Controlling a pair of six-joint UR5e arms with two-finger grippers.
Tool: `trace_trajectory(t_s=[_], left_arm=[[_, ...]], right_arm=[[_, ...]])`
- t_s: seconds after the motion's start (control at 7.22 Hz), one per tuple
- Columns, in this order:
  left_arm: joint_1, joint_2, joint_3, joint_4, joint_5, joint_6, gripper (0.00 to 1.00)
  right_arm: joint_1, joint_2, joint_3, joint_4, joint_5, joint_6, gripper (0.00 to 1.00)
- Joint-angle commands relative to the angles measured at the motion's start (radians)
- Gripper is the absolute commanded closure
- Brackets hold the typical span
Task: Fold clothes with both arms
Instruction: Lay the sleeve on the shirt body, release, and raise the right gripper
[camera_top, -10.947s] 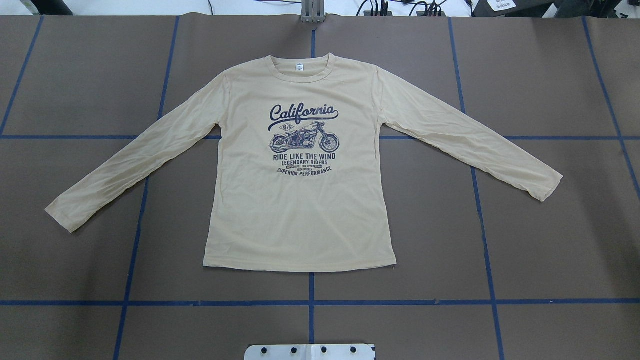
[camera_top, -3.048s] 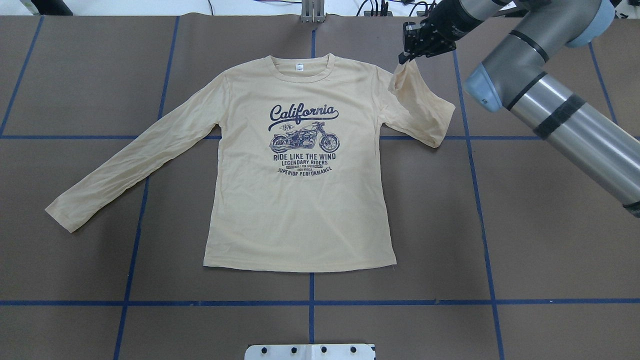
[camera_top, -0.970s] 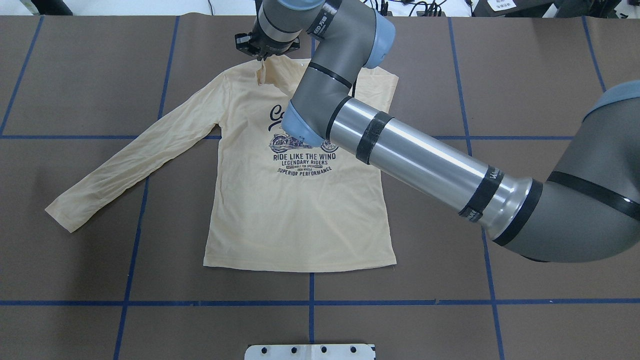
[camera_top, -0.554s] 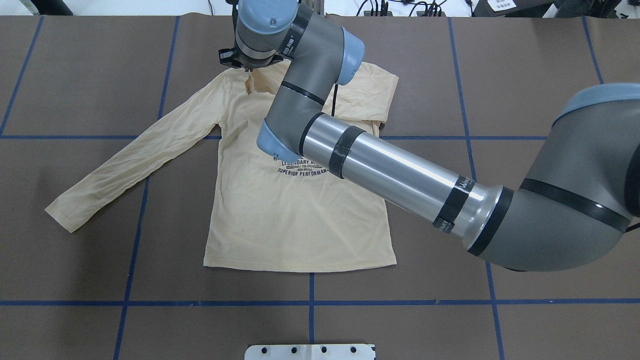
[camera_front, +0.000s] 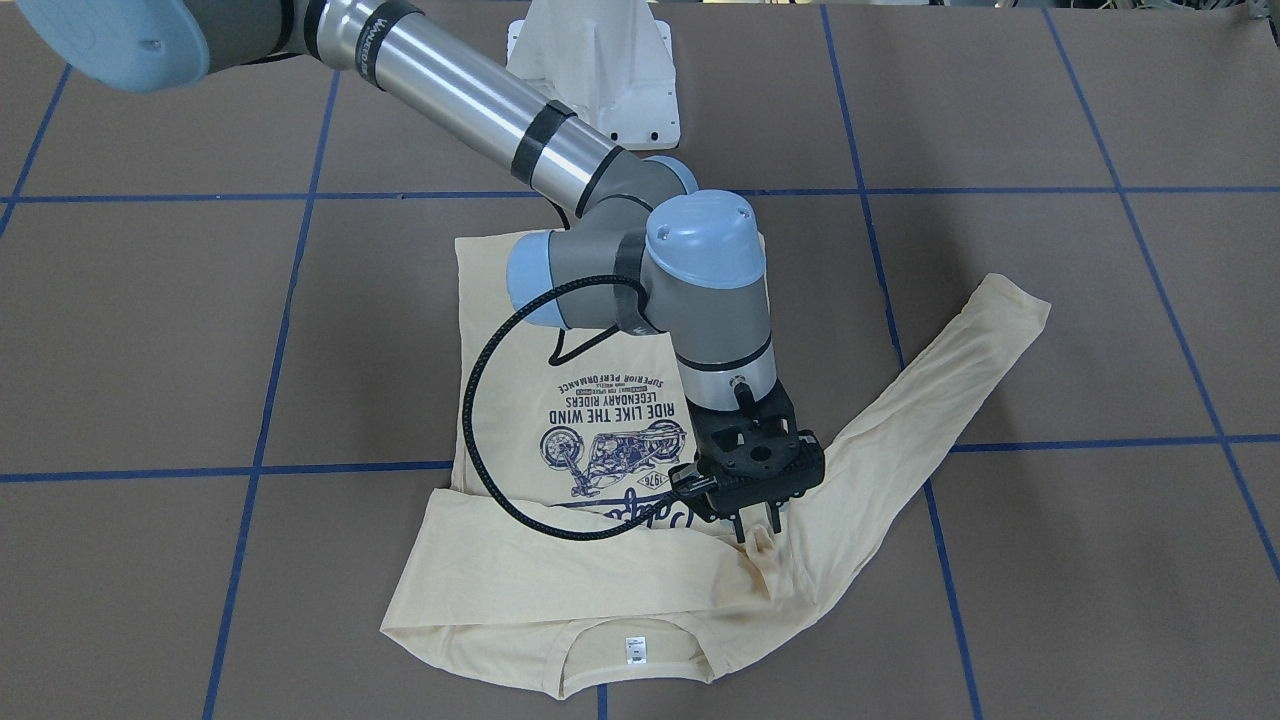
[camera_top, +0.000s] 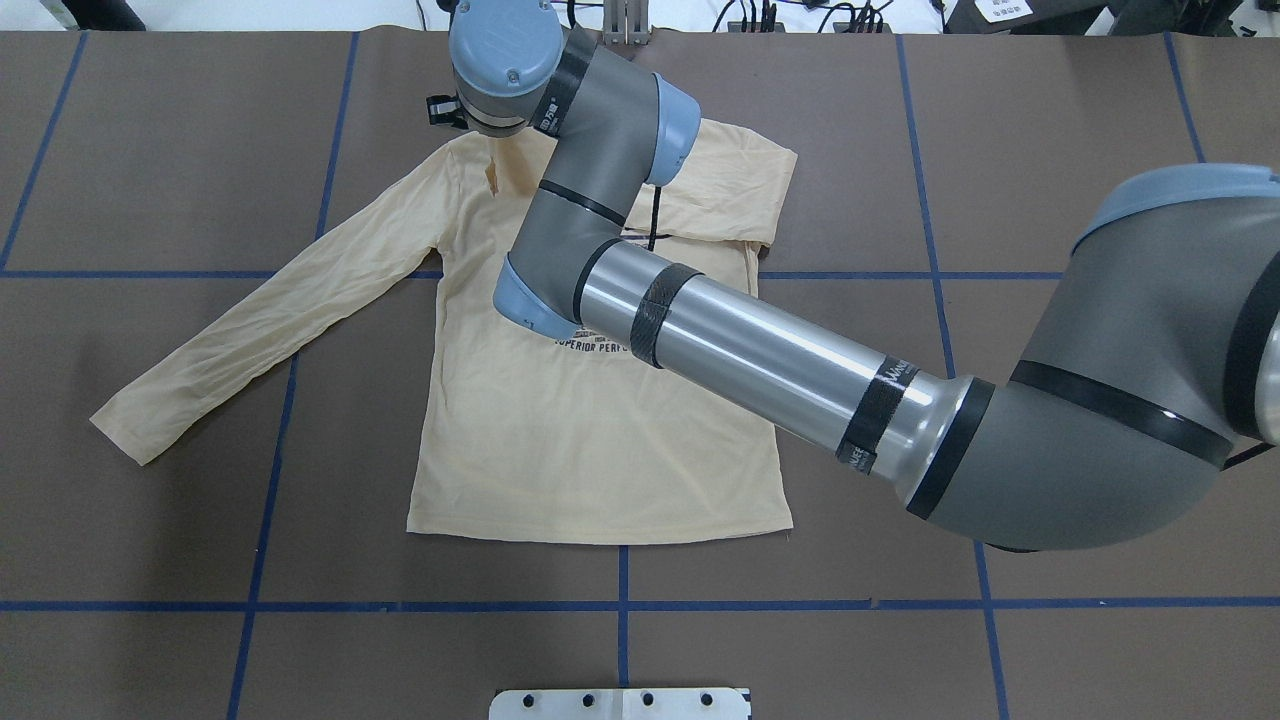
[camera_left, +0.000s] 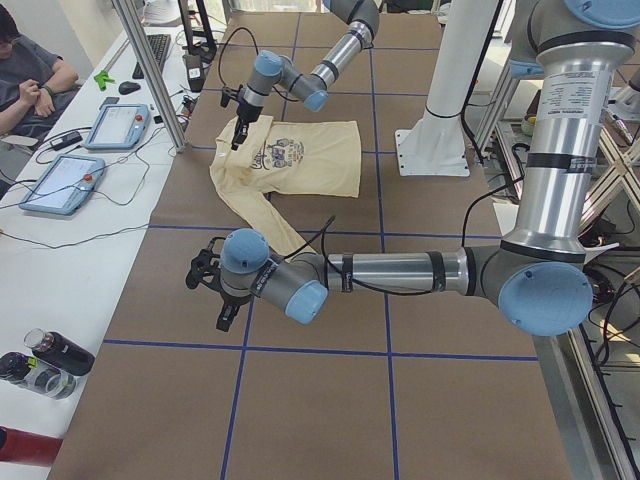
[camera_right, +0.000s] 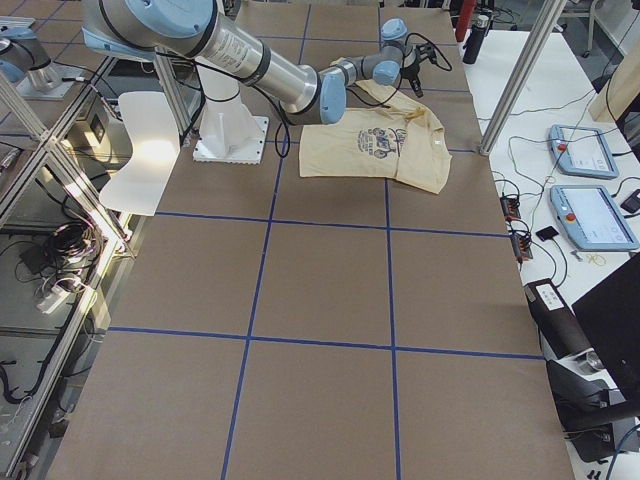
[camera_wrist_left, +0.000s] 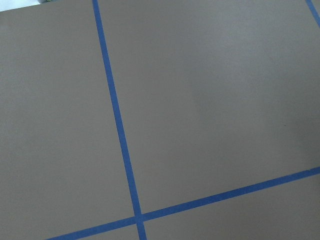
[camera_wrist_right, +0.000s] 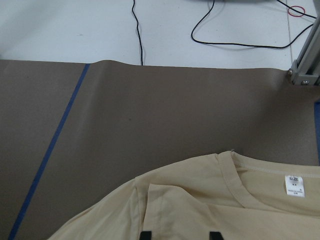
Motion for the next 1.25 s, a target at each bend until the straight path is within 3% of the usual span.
trace_trajectory(t_s=[0.0, 0.28, 0.42, 0.55, 0.69, 0.83, 1.11], left_arm=[[0.001, 0.0, -0.003, 0.0, 0.0, -0.007, 0.0], [0.001, 0.002, -0.026, -0.093, -0.003, -0.176, 0.0], [0.019, 0.005, -0.022, -0.18, -0.002, -0.306, 0.0], [0.057, 0.011, -0.032, -0.248, 0.006, -0.423, 0.0], [0.123, 0.03, -0.07, -0.28, 0.05, -0.512, 0.0], [0.216, 0.079, -0.171, -0.278, 0.168, -0.609, 0.01], [0.369, 0.173, -0.311, -0.272, 0.308, -0.779, 0.01]], right_arm=[[-0.001, 0.018, -0.002, 0.004, -0.005, 0.044, 0.01], [0.004, 0.011, 0.054, 0.001, 0.039, 0.129, 0.01], [0.019, -0.036, 0.132, -0.011, 0.082, 0.16, 0.01], [0.051, -0.137, 0.304, -0.115, 0.149, 0.176, 0.01], [0.091, -0.203, 0.441, -0.26, 0.23, 0.165, 0.01], [0.116, -0.234, 0.503, -0.341, 0.29, 0.162, 0.0], [0.188, -0.428, 0.745, -0.5, 0.419, 0.11, 0.0]])
